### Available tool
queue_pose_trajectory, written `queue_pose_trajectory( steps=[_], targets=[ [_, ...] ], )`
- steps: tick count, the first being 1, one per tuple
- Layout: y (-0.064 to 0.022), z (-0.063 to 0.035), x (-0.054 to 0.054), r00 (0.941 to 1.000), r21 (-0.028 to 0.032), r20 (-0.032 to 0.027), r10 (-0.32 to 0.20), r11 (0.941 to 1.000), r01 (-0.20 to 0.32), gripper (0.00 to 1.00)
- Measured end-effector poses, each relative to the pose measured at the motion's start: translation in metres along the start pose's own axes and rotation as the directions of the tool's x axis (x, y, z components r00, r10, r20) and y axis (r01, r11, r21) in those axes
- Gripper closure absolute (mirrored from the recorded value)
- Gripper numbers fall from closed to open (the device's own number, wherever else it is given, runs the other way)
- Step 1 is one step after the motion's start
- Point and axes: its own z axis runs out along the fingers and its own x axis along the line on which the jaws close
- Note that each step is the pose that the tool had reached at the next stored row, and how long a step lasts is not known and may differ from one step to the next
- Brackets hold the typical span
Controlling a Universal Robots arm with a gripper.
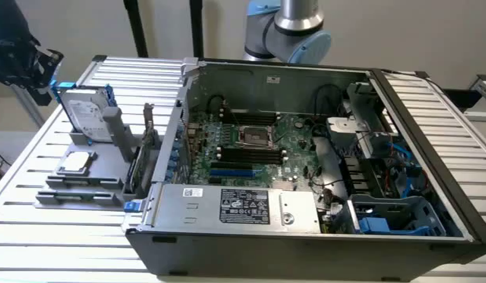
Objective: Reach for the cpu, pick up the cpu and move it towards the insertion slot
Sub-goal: 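Pick up the cpu and move it towards the insertion slot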
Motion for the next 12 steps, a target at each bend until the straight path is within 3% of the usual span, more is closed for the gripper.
queue_pose_trajectory(
  steps=[12],
  targets=[
    [0.0000,0.0000,0.0000,1.0000,0.0000,0.0001,0.000,1.0000,0.000,0.89]
  ],
)
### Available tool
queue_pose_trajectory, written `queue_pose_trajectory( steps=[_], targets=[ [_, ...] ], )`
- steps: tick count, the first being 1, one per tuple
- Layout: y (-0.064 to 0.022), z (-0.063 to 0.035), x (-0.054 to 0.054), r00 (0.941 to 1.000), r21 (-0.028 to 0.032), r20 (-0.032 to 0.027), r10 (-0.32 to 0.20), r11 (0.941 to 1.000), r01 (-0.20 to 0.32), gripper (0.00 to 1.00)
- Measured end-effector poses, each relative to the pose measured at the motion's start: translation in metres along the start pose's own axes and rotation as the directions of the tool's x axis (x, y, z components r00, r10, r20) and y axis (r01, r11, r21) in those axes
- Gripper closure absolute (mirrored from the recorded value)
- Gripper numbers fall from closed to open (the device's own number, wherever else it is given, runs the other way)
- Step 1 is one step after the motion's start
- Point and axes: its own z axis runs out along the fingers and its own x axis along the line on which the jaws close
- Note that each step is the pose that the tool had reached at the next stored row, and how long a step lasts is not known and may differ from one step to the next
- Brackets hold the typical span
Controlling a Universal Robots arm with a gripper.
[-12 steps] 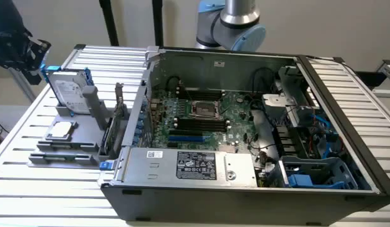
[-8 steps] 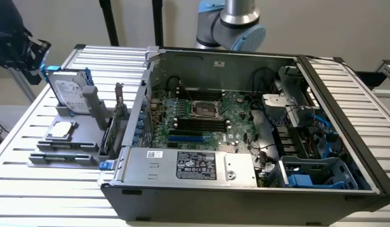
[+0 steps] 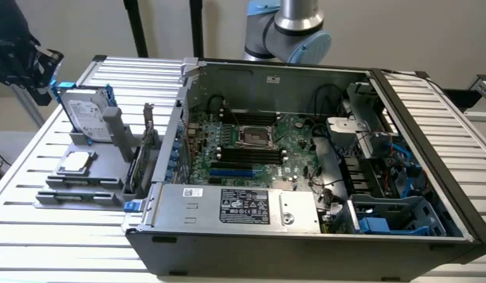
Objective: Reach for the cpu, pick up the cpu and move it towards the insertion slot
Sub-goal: 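Pick up the cpu and move it towards the insertion slot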
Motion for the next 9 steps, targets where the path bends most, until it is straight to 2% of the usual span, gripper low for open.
queue_pose_trajectory(
  steps=[9],
  targets=[
    [0.0089,0.0014,0.0057,1.0000,0.0000,0.0000,0.000,1.0000,0.000,0.89]
  ],
)
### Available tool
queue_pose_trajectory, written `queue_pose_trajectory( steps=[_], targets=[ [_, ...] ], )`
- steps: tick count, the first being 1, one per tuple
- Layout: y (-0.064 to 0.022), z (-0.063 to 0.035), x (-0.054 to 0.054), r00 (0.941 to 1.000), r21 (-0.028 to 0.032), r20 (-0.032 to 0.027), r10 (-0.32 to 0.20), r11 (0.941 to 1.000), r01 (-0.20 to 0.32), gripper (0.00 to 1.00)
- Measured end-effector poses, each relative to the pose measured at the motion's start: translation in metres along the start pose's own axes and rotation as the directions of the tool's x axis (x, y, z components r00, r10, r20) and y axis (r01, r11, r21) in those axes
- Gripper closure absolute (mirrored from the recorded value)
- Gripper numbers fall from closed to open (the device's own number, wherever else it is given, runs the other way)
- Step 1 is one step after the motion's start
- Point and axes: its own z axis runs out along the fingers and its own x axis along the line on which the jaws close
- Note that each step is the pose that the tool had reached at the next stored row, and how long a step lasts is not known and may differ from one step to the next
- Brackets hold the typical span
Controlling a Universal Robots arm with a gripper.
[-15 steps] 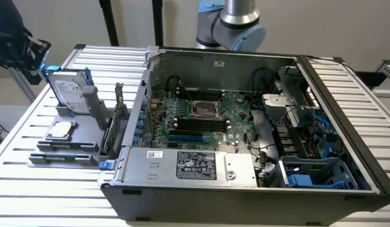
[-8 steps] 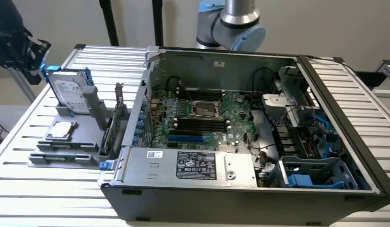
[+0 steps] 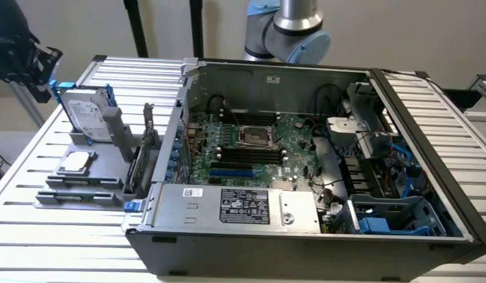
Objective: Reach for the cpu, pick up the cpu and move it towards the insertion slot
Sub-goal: 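Pick up the cpu and move it towards the insertion slot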
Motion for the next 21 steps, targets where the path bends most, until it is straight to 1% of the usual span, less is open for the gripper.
queue_pose_trajectory(
  steps=[3,4,5,6,8,9,12,13,15,16,17,18,19,21],
  targets=[
    [0.0004,0.0000,0.002,1.0000,0.0002,-0.0003,0.000,1.0000,0.000,0.89],
    [0.0003,0.0000,0.002,1.0000,0.0001,-0.0003,0.000,1.0000,0.000,0.88],
    [0.0004,0.0000,0.002,1.0000,0.0001,-0.0002,0.000,1.0000,0.000,0.82],
    [0.0004,0.0000,0.002,1.0000,0.0001,-0.0002,0.000,1.0000,0.000,0.82],
    [0.0004,0.0001,0.003,1.0000,0.0000,0.0001,0.000,1.0000,0.000,0.70],
    [0.0004,0.0002,0.003,1.0000,0.0000,0.0001,0.000,1.0000,0.000,0.70],
    [0.0003,0.0017,0.003,1.0000,0.0000,0.0000,0.000,1.0000,0.000,0.53],
    [0.0002,0.0033,0.003,1.0000,0.0000,0.0001,0.000,1.0000,0.000,0.53],
    [0.0001,0.0068,0.003,1.0000,0.0001,-0.0001,0.000,1.0000,0.000,0.41],
    [0.0000,0.0087,0.003,1.0000,0.0001,-0.0001,0.000,1.0000,0.000,0.41],
    [0.0000,0.0105,0.003,1.0000,0.0001,-0.0001,0.000,1.0000,0.000,0.35],
    [-0.0001,0.0123,0.003,1.0000,0.0001,-0.0001,0.000,1.0000,0.000,0.35],
    [-0.0002,0.0141,0.003,1.0000,0.0000,-0.0001,0.000,1.0000,0.000,0.29],
    [-0.0003,0.0177,0.003,1.0000,0.0001,-0.0001,0.000,1.0000,0.000,0.29]
  ],
)
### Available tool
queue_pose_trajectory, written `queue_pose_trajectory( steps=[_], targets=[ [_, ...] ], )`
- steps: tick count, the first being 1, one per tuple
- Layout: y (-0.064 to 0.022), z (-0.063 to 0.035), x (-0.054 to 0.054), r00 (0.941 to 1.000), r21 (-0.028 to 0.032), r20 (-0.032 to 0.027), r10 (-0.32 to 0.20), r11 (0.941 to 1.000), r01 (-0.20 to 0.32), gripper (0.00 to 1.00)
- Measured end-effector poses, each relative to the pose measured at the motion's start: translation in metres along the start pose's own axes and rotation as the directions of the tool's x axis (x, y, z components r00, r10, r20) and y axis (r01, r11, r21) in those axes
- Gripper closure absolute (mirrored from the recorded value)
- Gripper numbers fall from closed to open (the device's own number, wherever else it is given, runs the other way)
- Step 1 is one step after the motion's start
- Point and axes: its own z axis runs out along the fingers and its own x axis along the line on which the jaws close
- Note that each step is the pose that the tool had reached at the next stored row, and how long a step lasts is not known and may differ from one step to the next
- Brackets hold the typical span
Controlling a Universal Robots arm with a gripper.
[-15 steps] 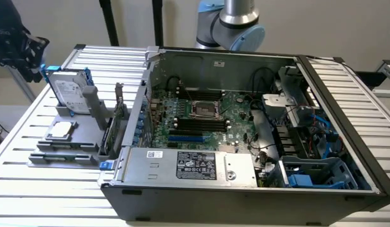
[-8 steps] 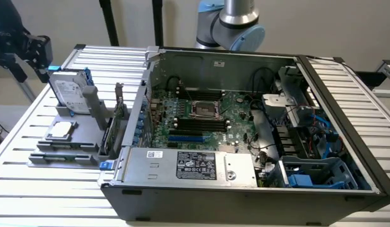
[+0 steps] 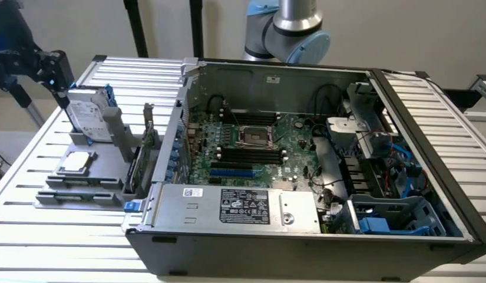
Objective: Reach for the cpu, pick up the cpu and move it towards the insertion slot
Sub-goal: 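Pick up the cpu and move it towards the insertion slot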
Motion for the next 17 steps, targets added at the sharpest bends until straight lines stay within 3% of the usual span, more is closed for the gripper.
queue_pose_trajectory(
  steps=[17],
  targets=[
    [-0.0012,0.0310,0.008,1.0000,0.0000,0.0001,0.000,1.0000,0.000,0.29]
  ],
)
